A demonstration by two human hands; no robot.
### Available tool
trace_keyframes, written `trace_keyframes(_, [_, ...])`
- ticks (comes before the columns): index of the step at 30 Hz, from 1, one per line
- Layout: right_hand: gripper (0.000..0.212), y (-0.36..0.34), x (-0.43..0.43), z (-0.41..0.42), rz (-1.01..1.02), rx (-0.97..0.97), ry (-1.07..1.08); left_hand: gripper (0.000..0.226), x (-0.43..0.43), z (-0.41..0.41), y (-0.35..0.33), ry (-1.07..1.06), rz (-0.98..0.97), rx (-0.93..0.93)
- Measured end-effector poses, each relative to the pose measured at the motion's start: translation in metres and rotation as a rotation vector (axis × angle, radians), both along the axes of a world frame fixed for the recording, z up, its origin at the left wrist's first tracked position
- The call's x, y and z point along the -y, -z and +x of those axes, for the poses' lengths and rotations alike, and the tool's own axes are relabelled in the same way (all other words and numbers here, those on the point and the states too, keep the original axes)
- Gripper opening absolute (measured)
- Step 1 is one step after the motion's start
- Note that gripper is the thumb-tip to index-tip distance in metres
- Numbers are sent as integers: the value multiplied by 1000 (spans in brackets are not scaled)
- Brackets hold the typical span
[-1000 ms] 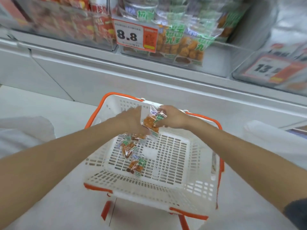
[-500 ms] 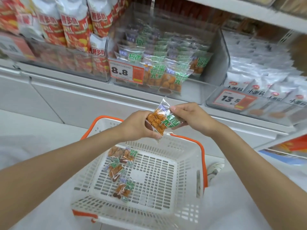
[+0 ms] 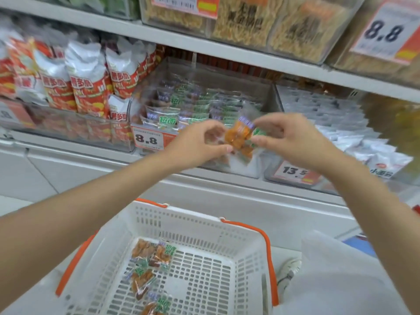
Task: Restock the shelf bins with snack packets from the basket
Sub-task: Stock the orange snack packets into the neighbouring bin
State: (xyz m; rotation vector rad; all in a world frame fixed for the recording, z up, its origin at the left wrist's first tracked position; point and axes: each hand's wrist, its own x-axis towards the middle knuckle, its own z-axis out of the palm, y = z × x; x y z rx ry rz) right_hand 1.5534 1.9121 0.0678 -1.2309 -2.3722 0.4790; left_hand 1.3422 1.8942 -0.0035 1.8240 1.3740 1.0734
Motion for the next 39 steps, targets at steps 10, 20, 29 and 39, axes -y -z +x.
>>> trace_keyframes(10, [32,-20,-83,13,233,320,161,40,-82,4,-30,-107,52,-489])
trace_keyframes(20, [13,20,-153,-22,126,809,164,49,-139,28,-26,-42,-9,-504])
trace_keyframes(29, [16,35,-158,-24,380,1034,219,7,-161,38,-23,-145,-7,-498])
trace_keyframes(39, [18,33,-161,-33,367,1105,308,4,-171,41,-18,-163,-34,-520])
